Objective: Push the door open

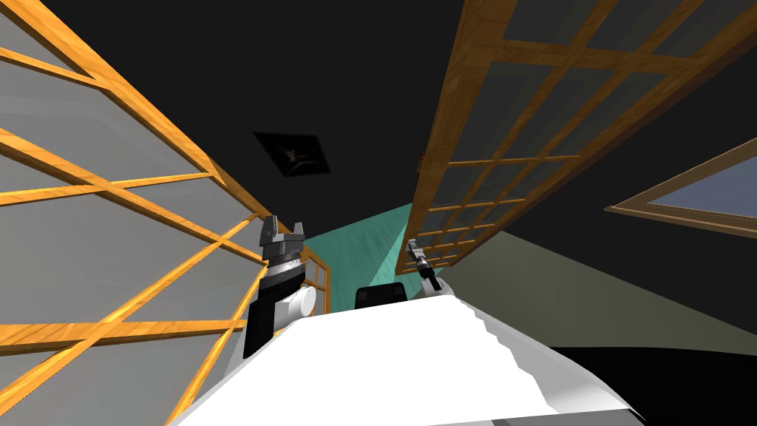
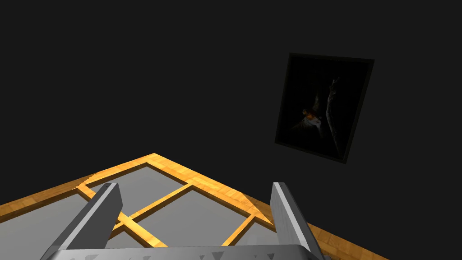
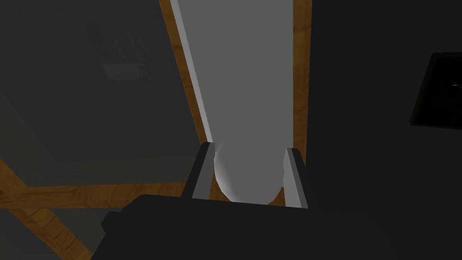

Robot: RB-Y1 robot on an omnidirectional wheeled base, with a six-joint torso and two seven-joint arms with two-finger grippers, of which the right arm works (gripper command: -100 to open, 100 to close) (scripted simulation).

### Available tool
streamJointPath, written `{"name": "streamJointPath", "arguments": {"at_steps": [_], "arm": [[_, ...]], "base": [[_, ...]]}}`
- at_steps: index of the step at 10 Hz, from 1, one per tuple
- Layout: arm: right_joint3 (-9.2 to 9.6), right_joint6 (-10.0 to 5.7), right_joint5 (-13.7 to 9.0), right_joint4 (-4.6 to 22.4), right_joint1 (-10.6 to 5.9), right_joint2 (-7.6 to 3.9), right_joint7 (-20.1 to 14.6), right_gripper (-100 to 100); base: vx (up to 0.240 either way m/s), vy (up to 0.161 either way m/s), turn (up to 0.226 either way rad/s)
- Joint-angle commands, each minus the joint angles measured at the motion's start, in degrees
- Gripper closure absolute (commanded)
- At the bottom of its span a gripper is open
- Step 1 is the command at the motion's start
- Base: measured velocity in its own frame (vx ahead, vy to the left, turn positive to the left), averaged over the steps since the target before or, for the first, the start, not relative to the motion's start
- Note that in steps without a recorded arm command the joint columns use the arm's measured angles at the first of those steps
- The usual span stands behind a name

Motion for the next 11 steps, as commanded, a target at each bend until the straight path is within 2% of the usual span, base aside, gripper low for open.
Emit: {"name": "streamJointPath", "arguments": {"at_steps": [1, 11], "arm": [[0.17, -0.33, -0.6, 0.4, -0.58, -0.01, -2.8, 100], [2.19, -0.65, -4.2, 1.6, -1.78, 0.41, -17.1, 100]], "base": [[0.048, 0.003, -0.034], [0.046, 0.001, -0.033]]}}
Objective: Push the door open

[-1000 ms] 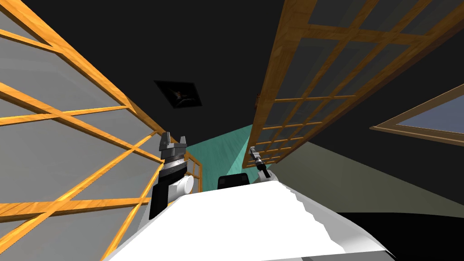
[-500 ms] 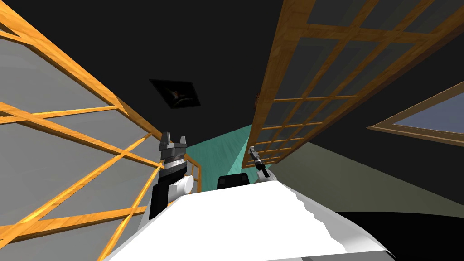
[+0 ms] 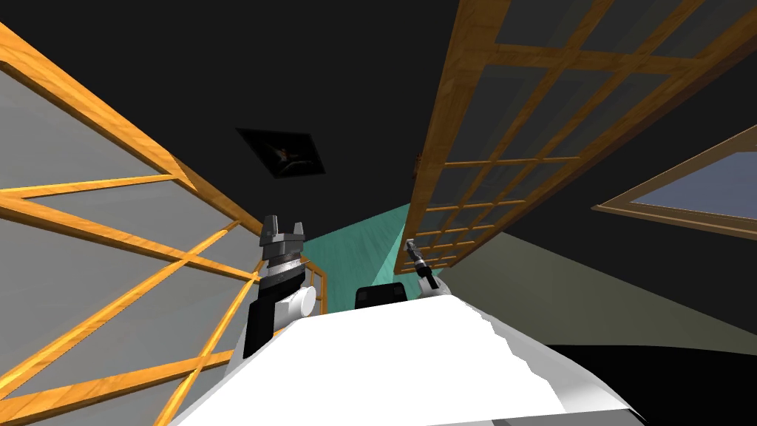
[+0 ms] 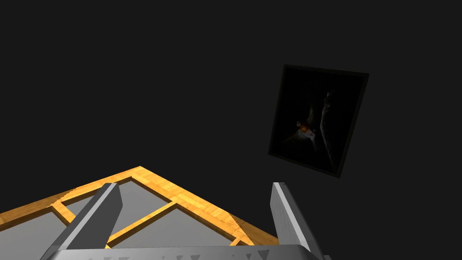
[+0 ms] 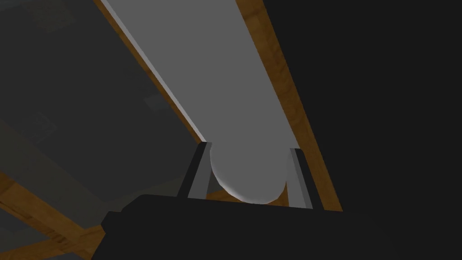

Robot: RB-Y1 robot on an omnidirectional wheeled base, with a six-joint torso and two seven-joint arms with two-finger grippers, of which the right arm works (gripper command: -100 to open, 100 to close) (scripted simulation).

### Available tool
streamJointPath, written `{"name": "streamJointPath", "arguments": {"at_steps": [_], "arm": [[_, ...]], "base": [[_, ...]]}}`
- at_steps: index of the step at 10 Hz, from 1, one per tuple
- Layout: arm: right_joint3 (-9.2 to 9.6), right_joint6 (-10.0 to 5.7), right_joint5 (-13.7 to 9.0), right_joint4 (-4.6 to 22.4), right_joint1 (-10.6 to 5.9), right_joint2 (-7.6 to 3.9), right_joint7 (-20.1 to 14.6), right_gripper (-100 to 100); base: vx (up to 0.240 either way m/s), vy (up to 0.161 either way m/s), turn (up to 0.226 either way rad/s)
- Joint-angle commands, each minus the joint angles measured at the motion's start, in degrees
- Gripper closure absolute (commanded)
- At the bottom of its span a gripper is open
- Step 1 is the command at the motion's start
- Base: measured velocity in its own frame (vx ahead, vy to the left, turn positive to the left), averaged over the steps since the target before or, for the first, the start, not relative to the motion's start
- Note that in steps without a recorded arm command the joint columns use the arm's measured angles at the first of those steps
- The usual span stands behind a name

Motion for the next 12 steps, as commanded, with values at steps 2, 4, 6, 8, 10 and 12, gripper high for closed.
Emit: {"name": "streamJointPath", "arguments": {"at_steps": [2, 4, 6, 8, 10, 12], "arm": [[0.25, -0.07, -1.1, 0.1, -0.4, -0.1, -3.9, 100], [0.6, -0.12, -1.7, 0.3, -0.61, -0.02, -6.2, 100], [0.96, -0.18, -2.3, 0.5, -0.82, 0.06, -8.5, 100], [1.77, -0.31, -3.7, 1.0, -1.3, 0.24, -12.1, 100], [2.17, -0.37, -4.4, 1.2, -1.54, 0.33, -15.1, 100], [2.57, -0.44, -5.1, 1.4, -1.78, 0.43, -17.7, 100]], "base": [[0.042, -0.001, -0.024], [0.06, 0.004, -0.045], [0.042, -0.003, -0.029], [0.058, 0.004, -0.061], [0.052, 0.006, -0.031], [0.045, -0.001, -0.035]]}}
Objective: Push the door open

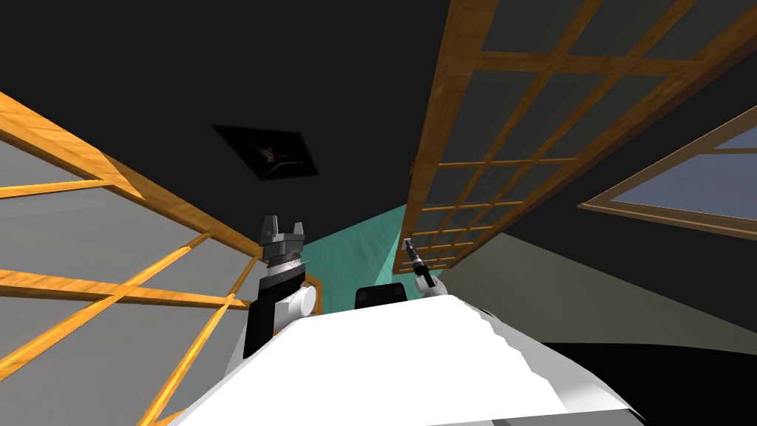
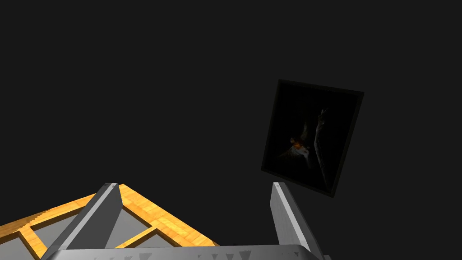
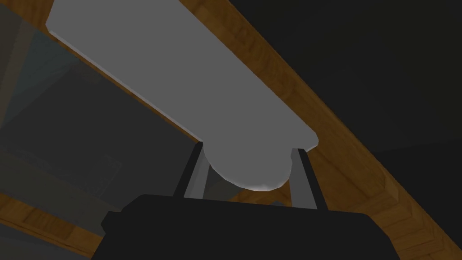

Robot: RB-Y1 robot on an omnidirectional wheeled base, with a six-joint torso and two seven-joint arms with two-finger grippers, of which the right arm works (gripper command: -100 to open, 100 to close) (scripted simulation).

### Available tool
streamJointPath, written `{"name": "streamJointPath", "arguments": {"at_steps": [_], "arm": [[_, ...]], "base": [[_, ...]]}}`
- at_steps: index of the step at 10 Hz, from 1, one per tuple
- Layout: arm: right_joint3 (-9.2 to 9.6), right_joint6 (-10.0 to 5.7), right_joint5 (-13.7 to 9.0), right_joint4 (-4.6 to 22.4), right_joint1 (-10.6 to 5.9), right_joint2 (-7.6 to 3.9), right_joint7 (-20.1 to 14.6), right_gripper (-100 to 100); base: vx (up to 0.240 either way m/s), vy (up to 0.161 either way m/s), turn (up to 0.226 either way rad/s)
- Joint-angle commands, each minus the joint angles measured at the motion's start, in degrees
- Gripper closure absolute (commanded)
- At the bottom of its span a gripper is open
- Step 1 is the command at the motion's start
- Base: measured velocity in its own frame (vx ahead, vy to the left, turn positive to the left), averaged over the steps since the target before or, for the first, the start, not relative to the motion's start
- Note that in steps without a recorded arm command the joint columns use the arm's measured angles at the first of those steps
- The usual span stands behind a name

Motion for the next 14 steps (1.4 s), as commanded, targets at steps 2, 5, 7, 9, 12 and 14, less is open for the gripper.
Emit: {"name": "streamJointPath", "arguments": {"at_steps": [2, 5, 7, 9, 12, 14], "arm": [[0.36, 0.04, -1.3, 0.3, -0.31, -0.09, -3.9, 100], [1.25, -0.1, -2.8, 0.8, -0.84, 0.12, -8.2, 100], [1.69, -0.17, -3.6, 1.0, -1.11, 0.23, -10.8, 100], [2.15, -0.25, -4.4, 1.3, -1.38, 0.34, -13.3, 100], [3.09, -0.4, -6.0, 1.8, -1.94, 0.59, -17.2, 100], [3.57, -0.47, -6.9, 2.1, -2.22, 0.72, -20.2, 100]], "base": [[0.046, 0.002, -0.04], [0.064, 0.007, -0.055], [0.046, -0.001, -0.034], [0.043, 0.007, -0.039], [0.054, 0.005, -0.062], [0.059, 0.0, -0.052]]}}
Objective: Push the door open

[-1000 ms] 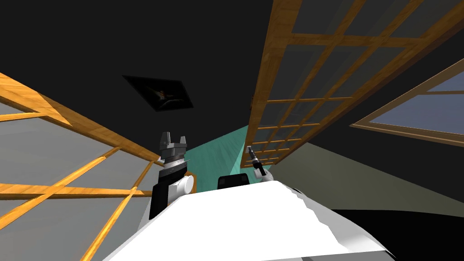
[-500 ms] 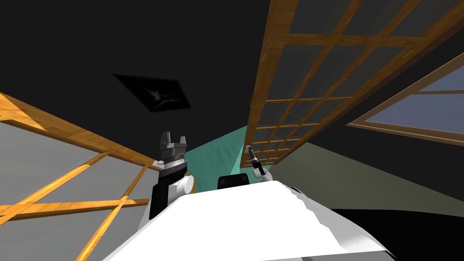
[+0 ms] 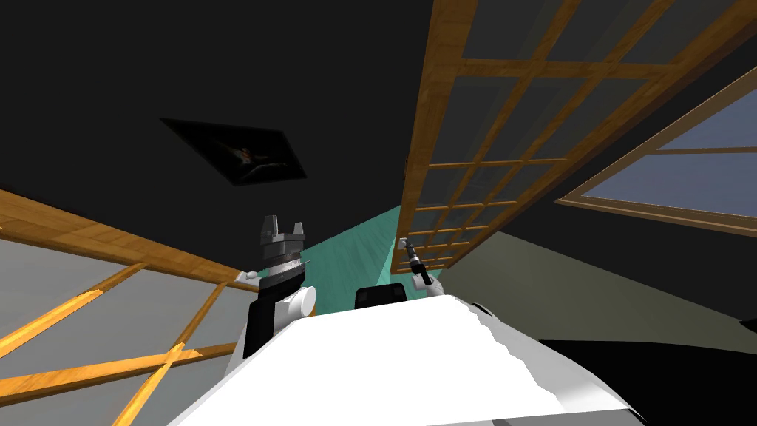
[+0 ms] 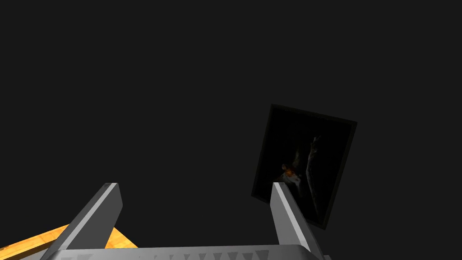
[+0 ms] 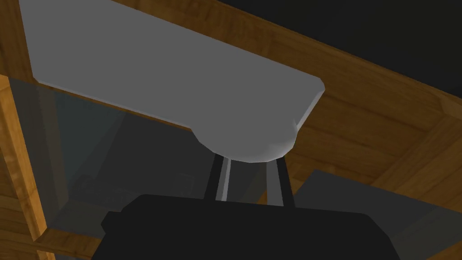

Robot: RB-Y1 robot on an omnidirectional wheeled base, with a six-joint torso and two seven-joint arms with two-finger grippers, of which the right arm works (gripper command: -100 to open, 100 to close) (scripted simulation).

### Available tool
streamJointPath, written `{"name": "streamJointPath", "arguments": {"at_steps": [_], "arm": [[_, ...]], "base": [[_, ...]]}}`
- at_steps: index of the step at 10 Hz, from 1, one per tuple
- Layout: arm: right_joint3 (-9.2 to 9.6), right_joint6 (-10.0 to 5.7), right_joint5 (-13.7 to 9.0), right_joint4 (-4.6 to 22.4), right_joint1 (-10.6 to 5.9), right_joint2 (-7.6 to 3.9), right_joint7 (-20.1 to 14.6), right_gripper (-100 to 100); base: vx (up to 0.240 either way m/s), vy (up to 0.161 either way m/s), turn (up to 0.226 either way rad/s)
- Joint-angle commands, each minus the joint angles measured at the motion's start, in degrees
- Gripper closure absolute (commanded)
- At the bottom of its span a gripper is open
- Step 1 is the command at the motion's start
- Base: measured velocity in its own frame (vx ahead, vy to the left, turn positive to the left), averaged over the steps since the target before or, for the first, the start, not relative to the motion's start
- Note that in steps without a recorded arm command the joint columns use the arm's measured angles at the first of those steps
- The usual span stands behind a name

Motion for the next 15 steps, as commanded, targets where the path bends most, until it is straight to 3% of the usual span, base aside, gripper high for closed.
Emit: {"name": "streamJointPath", "arguments": {"at_steps": [1, 2, 15], "arm": [[0.22, 0.15, -0.4, 0.3, -0.09, 0.05, -1.7, 100], [0.05, -0.14, -0.7, 0.2, -0.2, 0.07, -2.8, -100], [-0.55, -0.09, -5.5, -1.5, 0.79, 1.33, -21.7, -100]], "base": [[0.04, -0.001, -0.031], [-0.002, -0.006, 0.04], [-0.036, -0.016, 0.059]]}}
